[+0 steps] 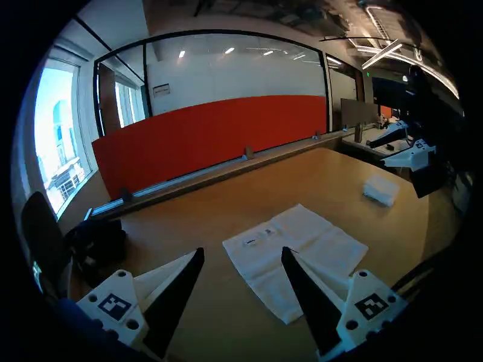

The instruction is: Fold towel

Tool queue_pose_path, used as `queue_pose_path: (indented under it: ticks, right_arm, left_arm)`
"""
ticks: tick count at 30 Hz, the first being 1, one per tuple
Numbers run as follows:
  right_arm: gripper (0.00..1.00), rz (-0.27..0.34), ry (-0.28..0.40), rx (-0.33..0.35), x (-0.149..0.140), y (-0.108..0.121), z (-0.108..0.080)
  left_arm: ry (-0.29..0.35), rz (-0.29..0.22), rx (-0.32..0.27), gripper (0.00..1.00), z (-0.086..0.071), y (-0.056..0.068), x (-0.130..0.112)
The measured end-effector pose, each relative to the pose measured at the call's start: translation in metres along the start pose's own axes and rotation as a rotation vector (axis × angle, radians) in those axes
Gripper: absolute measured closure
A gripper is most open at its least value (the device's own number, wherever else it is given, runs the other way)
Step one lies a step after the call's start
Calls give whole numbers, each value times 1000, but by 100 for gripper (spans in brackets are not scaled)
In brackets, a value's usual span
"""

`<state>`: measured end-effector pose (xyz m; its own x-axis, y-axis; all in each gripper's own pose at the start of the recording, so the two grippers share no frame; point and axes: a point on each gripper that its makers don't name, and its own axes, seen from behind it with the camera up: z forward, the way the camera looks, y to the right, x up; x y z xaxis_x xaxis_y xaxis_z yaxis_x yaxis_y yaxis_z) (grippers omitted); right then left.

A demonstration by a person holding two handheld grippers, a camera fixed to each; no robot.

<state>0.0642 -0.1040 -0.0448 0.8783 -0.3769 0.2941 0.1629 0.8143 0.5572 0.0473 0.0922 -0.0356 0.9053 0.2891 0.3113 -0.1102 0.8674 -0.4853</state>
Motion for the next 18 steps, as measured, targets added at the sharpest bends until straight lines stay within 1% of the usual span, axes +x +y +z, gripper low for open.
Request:
queue_pose_path:
  ticks: [8,18]
  right_arm:
    - [0,-23,-39,30,-25,-13,16]
    - [0,-27,-110,66,-74,-28,31]
  left_arm:
    - [-51,6,-39,5,12,16,-32]
    - [-147,26,-98,5,30,38,-83]
